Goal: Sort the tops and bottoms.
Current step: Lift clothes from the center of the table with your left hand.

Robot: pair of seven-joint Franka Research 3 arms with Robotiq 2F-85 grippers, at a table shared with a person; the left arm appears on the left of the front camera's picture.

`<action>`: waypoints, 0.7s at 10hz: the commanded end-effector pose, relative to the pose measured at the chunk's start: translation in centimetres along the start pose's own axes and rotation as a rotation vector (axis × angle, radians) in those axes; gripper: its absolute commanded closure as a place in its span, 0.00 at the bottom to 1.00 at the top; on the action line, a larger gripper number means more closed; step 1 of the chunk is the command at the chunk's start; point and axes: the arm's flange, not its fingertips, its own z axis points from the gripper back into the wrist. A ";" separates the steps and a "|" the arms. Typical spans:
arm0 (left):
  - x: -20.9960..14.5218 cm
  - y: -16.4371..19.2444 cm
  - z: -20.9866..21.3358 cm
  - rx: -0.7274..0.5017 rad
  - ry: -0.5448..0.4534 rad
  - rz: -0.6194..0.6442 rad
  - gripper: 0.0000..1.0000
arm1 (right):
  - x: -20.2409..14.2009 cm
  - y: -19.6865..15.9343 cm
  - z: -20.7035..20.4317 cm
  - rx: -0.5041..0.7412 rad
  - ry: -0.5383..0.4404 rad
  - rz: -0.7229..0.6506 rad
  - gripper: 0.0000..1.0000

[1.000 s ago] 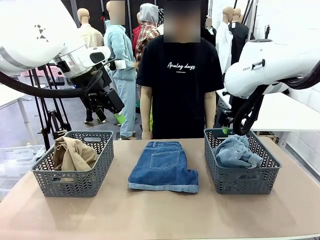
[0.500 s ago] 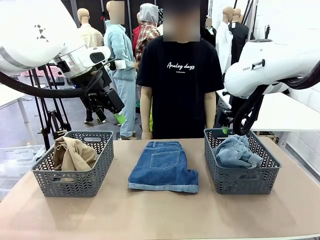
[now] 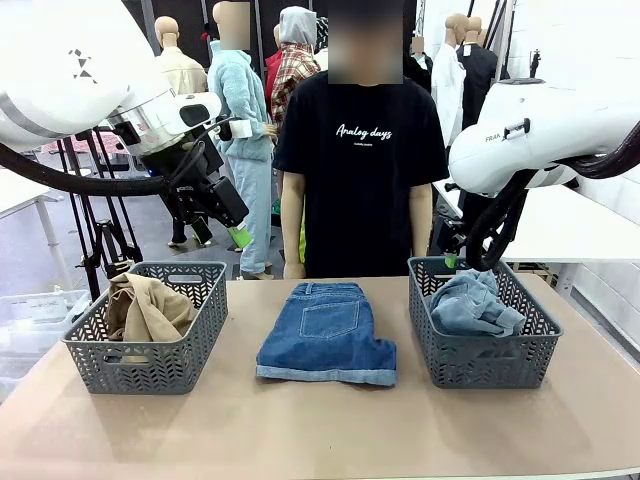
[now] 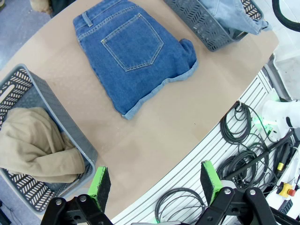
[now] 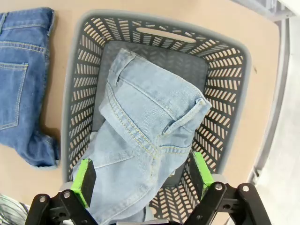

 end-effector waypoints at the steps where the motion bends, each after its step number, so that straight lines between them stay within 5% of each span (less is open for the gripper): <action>1: -0.1 0.0 0.2 -0.001 0.004 -0.009 0.00 | -0.1 -0.2 -0.2 0.001 -0.001 0.003 0.00; 7: -0.1 0.0 0.2 -0.001 0.004 -0.009 0.00 | -2.3 0.4 4.1 0.140 -0.068 0.115 0.00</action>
